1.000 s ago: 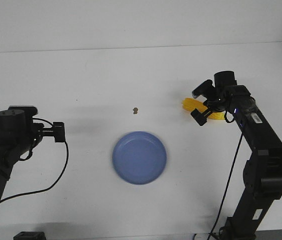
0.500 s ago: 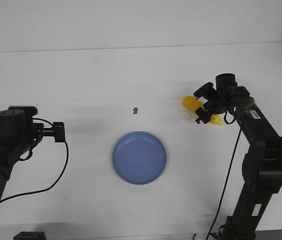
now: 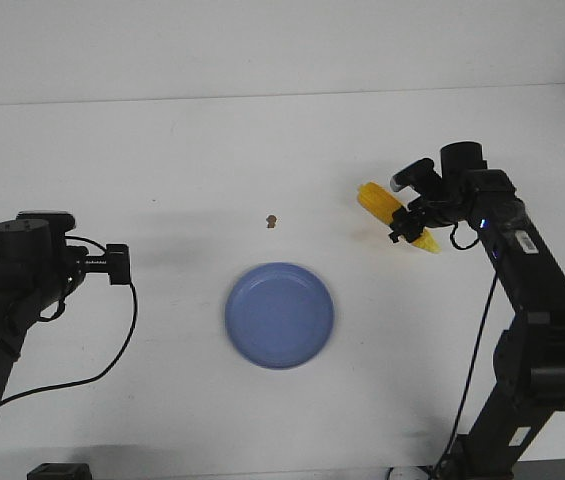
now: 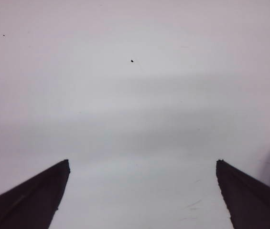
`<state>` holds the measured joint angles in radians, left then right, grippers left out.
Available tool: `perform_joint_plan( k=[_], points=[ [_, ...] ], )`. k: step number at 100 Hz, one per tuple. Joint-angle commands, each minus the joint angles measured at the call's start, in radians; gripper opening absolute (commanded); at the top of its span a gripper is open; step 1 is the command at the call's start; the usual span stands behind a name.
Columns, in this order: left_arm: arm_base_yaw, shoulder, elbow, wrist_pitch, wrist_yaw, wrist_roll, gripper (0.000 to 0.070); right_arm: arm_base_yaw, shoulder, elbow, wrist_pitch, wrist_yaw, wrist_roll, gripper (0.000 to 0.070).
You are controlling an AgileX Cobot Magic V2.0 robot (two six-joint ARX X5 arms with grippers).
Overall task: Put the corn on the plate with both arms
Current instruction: 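Lift the corn with the right gripper and carry it over the plate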
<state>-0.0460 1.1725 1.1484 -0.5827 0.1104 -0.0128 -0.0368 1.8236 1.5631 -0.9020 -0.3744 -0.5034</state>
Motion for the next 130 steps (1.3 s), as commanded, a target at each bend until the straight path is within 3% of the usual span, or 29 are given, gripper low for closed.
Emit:
perform_joint_plan(
  k=[1, 53, 73, 105, 120, 130],
  points=[
    [0.0, 0.012, 0.01, 0.008, 0.005, 0.002, 0.0626, 0.026, -0.028, 0.023, -0.021, -0.018, 0.018, 0.0146],
    [0.0, 0.012, 0.01, 0.008, 0.005, 0.002, 0.0626, 0.301, -0.106, 0.022, -0.13, -0.009, 0.075, 0.0148],
    [0.0, 0.012, 0.01, 0.008, 0.005, 0.001, 0.0626, 0.43, -0.106, 0.021, -0.13, 0.084, 0.091, 0.0149],
    [0.0, 0.012, 0.01, 0.008, 0.005, 0.0, 0.0626, 0.494, -0.105, -0.081, -0.063, 0.049, 0.128, 0.0152],
    [0.0, 0.012, 0.01, 0.008, 0.006, -0.002, 0.0626, 0.505, -0.105, -0.201, 0.016, 0.003, 0.165, 0.0226],
    [0.0, 0.012, 0.01, 0.008, 0.006, -0.003, 0.0626, 0.522, -0.105, -0.267, 0.053, 0.004, 0.169, 0.0235]
  ],
)
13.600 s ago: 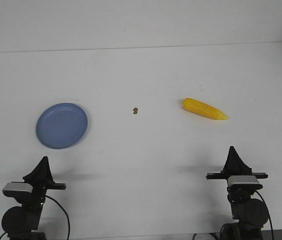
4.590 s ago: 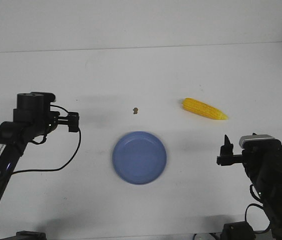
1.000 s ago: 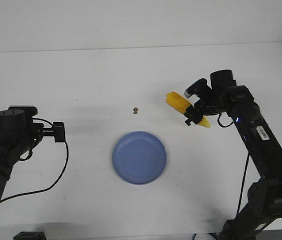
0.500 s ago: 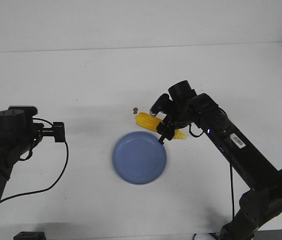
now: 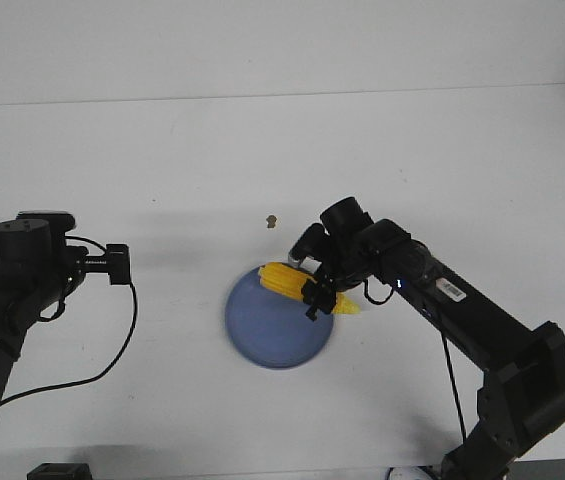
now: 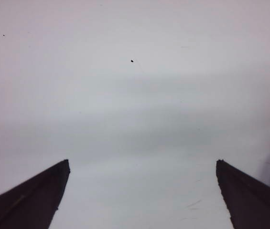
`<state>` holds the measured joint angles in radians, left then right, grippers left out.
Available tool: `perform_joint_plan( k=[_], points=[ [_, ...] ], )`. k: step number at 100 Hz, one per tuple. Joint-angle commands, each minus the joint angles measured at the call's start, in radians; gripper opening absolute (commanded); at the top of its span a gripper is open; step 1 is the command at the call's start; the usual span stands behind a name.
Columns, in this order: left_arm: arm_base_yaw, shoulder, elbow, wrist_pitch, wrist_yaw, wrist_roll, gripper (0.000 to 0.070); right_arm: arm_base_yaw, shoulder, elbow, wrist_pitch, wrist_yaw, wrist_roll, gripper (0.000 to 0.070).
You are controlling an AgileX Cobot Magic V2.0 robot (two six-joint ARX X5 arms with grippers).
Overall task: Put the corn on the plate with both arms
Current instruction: 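Lift the corn with the right gripper and carry it over the plate, then lower the corn onto the plate and open the right gripper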
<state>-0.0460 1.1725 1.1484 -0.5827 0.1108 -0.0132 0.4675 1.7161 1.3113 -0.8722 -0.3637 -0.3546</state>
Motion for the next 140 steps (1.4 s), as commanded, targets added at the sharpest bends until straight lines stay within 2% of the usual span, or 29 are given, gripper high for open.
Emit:
perform_joint_plan(
  k=[1, 19, 34, 40, 58, 112, 125, 140],
  points=[
    [0.0, 0.012, 0.01, 0.008, 0.006, -0.002, 0.0626, 0.02, 0.003, -0.021, 0.028, -0.007, 0.021, 0.0235],
    [0.0, 0.012, 0.01, 0.008, 0.006, -0.003, 0.0626, 0.064, 0.003, -0.069, 0.09, -0.006, 0.037, 0.0238],
    [0.0, 0.012, 0.01, 0.008, 0.02, -0.003, 0.0626, 0.102, 0.003, -0.069, 0.109, -0.002, 0.039, 0.0319],
    [0.0, 0.012, 0.01, 0.008, 0.024, -0.003, 0.0626, 0.109, 0.003, -0.069, 0.109, 0.0, 0.041, 0.0395],
    [0.0, 0.012, 0.01, 0.008, 0.024, -0.003, 0.0626, 0.117, 0.003, -0.069, 0.109, 0.038, 0.046, 0.07],
    [0.0, 0.012, 0.01, 0.008, 0.024, -0.003, 0.0626, 0.104, -0.103, -0.067, 0.135, 0.069, 0.059, 0.07],
    [0.0, 0.012, 0.01, 0.007, 0.024, -0.003, 0.0626, 0.069, -0.177, -0.067, 0.134, 0.109, 0.087, 0.07],
    [0.0, 0.012, 0.01, 0.006, 0.024, -0.003, 0.0626, -0.005, -0.269, -0.068, 0.14, 0.111, 0.128, 0.07]
  ],
)
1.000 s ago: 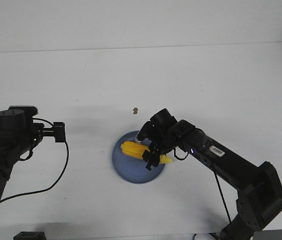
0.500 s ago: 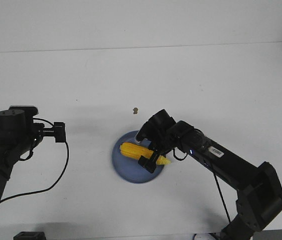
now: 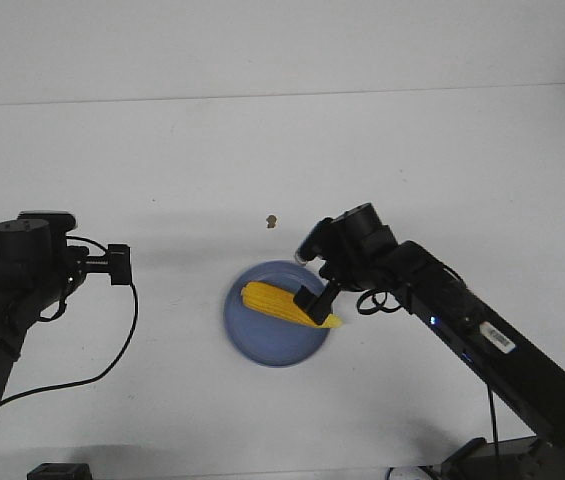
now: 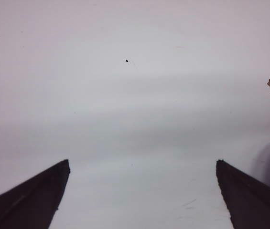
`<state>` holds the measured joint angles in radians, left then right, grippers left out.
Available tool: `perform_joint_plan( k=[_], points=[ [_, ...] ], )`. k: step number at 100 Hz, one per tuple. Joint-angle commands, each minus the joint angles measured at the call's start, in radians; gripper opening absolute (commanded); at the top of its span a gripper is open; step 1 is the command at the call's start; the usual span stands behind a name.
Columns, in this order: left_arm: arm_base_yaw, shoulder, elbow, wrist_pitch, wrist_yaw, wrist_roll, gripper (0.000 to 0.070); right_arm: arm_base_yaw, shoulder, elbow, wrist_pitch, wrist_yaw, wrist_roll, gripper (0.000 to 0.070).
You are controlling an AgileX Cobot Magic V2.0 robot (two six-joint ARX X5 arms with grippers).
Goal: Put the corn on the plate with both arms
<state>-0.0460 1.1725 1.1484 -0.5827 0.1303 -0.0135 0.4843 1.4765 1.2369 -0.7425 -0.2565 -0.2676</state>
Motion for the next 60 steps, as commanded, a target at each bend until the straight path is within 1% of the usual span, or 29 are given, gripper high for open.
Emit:
perform_joint_plan(
  k=[1, 17, 32, 60],
  points=[
    [0.0, 0.012, 0.01, 0.006, 0.004, -0.002, 0.0626, -0.027, -0.035, 0.006, 0.01, 0.003, 0.043, 0.07],
    [0.0, 0.012, 0.01, 0.005, 0.004, -0.002, 0.0626, -0.114, -0.143, -0.002, 0.014, 0.03, 0.073, 0.07],
    [0.0, 0.012, 0.01, 0.001, 0.004, -0.002, 0.0625, -0.201, -0.259, -0.044, 0.026, 0.031, 0.089, 0.07],
    [0.0, -0.01, -0.018, 0.02, 0.005, -0.003, 0.0626, -0.367, -0.534, -0.221, 0.126, 0.074, 0.138, 0.07]
  ],
)
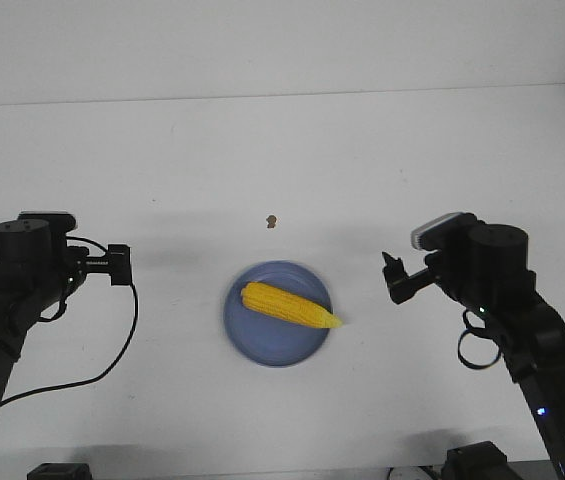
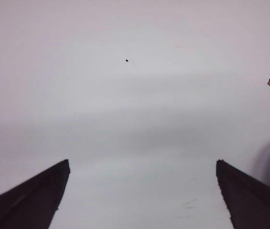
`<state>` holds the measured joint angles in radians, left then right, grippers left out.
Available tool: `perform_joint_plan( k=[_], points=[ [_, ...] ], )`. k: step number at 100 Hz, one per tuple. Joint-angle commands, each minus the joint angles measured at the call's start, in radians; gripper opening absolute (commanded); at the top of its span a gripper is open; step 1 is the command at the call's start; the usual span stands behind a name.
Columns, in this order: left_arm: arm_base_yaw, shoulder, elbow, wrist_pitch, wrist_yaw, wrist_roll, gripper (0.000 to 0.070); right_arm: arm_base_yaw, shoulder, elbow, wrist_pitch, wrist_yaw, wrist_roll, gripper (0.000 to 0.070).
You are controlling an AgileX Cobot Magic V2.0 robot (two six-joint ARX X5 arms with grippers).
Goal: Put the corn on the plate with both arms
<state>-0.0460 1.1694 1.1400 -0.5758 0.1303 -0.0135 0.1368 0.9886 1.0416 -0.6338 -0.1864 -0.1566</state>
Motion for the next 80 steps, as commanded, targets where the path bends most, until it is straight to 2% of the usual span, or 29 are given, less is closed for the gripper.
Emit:
perform_joint_plan(
  k=[1, 26, 47, 65, 80],
  points=[
    [0.0, -0.01, -0.014, 0.018, 0.005, -0.004, 0.0626, -0.024, -0.058, -0.034, 0.021, 0.005, 0.027, 0.07],
    [0.0, -0.215, -0.219, 0.177, 0.005, -0.021, 0.0626, -0.124, -0.352, -0.269, 0.13, 0.008, 0.079, 0.07],
    [0.0, -0.436, -0.378, 0.203, -0.004, -0.037, 0.0626, -0.145, -0.575, -0.425, 0.137, 0.038, 0.097, 0.07],
    [0.0, -0.621, -0.47, 0.212, -0.027, -0.043, 0.0626, -0.145, -0.73, -0.469, 0.139, 0.095, 0.108, 0.07],
    [0.0, -0.706, -0.491, 0.215, -0.031, -0.039, 0.0626, -0.145, -0.765, -0.47, 0.126, 0.135, 0.115, 0.07]
  ],
)
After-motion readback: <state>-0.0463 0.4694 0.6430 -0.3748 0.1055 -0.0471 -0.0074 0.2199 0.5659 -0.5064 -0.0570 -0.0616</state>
